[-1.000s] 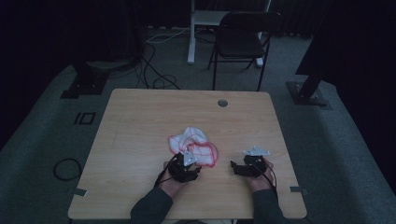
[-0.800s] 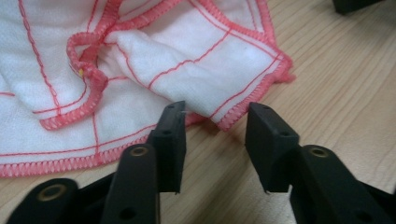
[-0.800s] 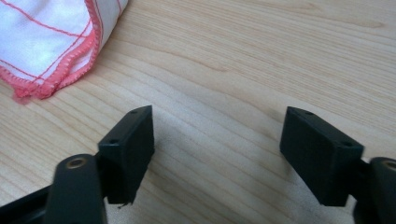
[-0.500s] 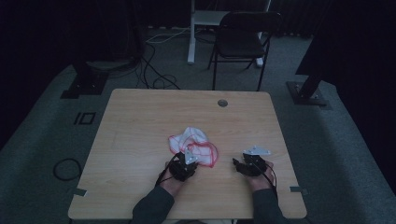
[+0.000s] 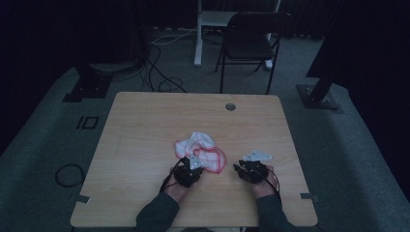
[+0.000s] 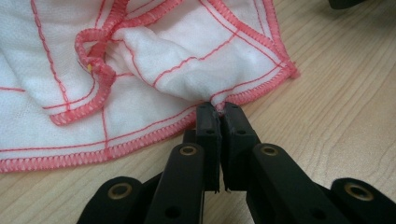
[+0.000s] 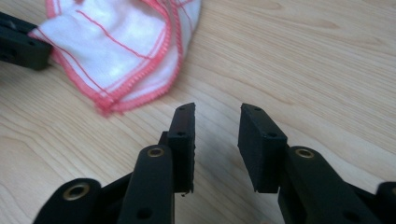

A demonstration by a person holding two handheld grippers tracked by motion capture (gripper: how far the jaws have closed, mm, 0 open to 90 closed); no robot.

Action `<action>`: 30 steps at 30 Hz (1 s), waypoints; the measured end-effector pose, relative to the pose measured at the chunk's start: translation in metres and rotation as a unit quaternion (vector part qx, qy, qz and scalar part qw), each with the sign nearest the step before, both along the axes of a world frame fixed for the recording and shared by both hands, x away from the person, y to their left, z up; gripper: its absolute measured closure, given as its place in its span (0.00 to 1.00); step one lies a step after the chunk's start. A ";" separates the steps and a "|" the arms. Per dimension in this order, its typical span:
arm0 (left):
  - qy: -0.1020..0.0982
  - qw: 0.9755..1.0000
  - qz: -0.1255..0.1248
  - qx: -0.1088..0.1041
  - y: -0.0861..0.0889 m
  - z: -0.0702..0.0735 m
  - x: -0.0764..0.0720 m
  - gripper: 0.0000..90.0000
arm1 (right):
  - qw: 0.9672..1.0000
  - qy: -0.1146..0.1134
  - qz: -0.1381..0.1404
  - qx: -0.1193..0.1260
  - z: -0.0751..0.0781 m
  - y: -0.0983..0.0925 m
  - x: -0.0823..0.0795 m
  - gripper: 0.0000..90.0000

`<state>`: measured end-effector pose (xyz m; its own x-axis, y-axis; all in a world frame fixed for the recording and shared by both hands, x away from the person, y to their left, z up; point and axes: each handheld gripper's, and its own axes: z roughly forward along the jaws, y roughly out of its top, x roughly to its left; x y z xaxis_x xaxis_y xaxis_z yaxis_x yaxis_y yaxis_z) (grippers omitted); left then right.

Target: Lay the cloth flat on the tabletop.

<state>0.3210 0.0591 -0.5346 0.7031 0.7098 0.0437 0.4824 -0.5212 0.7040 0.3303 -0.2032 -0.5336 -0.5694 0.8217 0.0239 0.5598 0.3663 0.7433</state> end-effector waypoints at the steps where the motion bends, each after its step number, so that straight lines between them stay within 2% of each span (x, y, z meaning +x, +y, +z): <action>1: 0.000 1.000 0.000 0.000 0.000 0.000 0.000 0.97 | 1.000 0.000 0.000 0.000 0.000 0.000 0.000 0.75; 10: 0.002 1.000 0.003 -0.005 0.003 0.000 -0.001 0.97 | 1.000 0.001 0.023 0.004 0.004 0.018 0.009 0.80; 14: 0.001 1.000 0.004 -0.006 0.004 0.000 -0.001 0.97 | 1.000 0.003 0.023 0.015 0.003 0.025 0.013 0.80; 20: 0.002 1.000 0.008 -0.009 0.008 0.000 -0.002 0.97 | 1.000 0.005 0.022 0.016 0.005 0.033 0.023 0.80; 23: 0.002 1.000 0.010 -0.011 0.010 -0.001 -0.002 0.97 | 1.000 0.012 0.022 0.017 0.004 0.035 0.027 0.90; 24: 0.002 1.000 0.009 -0.011 0.011 -0.001 -0.002 0.97 | 1.000 0.009 0.021 0.014 0.004 0.036 0.027 0.96; 25: 0.003 1.000 0.012 -0.012 0.012 -0.001 -0.003 0.97 | 1.000 0.008 0.020 0.014 0.004 0.036 0.027 0.99; 30: 0.005 1.000 0.019 -0.016 0.020 -0.002 -0.003 0.97 | 1.000 0.002 0.016 0.008 0.005 0.031 0.027 1.00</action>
<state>0.3180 0.0789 -0.5367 0.6761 0.7367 0.0133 0.5089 -0.4799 0.7146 0.3568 -0.1720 -0.5285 -0.5953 0.8026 0.0388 0.5507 0.3724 0.7470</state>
